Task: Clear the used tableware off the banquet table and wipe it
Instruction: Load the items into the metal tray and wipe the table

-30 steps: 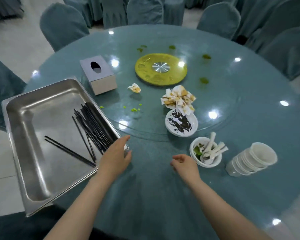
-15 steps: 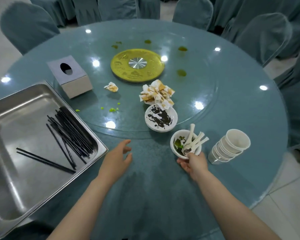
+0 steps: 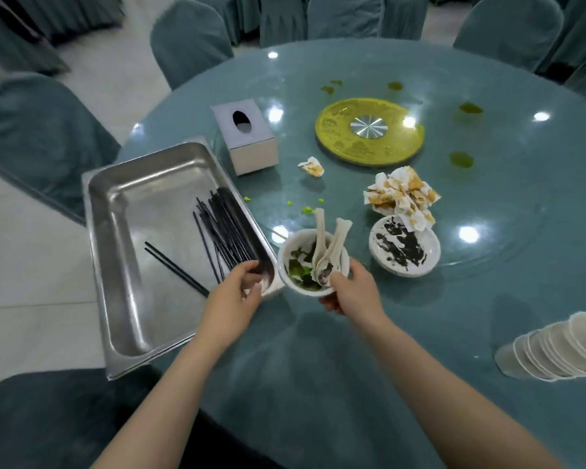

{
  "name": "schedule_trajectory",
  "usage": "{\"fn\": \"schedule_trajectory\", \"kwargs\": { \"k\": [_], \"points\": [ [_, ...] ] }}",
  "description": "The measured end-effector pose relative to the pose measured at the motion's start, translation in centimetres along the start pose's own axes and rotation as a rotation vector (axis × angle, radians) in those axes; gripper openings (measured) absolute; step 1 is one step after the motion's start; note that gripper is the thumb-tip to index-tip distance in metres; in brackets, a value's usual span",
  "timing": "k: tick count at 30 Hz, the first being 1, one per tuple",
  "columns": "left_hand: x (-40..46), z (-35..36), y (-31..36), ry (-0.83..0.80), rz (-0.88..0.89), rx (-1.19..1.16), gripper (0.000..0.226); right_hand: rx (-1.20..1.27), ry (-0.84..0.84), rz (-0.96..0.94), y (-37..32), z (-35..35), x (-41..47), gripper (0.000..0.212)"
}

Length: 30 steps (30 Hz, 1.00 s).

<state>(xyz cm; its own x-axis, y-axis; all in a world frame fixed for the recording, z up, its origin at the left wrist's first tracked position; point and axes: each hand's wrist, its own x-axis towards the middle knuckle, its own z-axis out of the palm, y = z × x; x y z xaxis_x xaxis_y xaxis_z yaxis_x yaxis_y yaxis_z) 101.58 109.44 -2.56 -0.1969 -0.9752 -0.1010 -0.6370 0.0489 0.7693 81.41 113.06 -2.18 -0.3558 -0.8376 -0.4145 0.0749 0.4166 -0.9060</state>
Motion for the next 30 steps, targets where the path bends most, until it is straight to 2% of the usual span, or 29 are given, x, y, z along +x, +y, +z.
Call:
{"fn": "schedule_trajectory", "kwargs": {
  "k": [6,10,15,20,23,26,30],
  "points": [
    [-0.7,-4.7,-2.6,0.031,-0.197,-0.277,0.052,-0.161,-0.22,-0.018,-0.5,8.4,1.3,0.022],
    [-1.3,-6.8,-4.9,0.107,-0.373,-0.427,0.044,-0.274,-0.363,-0.026,-0.1,12.7,2.4,0.024],
    [-2.5,-7.6,-8.0,0.164,-0.526,-0.526,0.041,-0.567,-0.497,-0.157,0.7,16.5,3.3,0.027],
    [-3.1,-8.4,-10.6,0.271,-0.663,-0.631,0.038,-0.734,-0.598,-0.258,1.6,20.2,3.9,0.029],
    [-2.8,-8.8,-11.5,0.27,-0.708,-0.661,0.031,-0.727,-0.612,-0.25,2.3,21.8,4.2,0.033],
    [-2.6,-9.4,-11.6,0.288,-0.725,-0.557,0.027,-0.733,-0.626,-0.252,2.5,22.3,4.3,0.033],
    [-2.6,-9.7,-10.5,0.364,-0.616,-0.419,0.024,-0.652,-0.483,-0.258,2.4,20.0,4.2,0.031]
  ]
}}
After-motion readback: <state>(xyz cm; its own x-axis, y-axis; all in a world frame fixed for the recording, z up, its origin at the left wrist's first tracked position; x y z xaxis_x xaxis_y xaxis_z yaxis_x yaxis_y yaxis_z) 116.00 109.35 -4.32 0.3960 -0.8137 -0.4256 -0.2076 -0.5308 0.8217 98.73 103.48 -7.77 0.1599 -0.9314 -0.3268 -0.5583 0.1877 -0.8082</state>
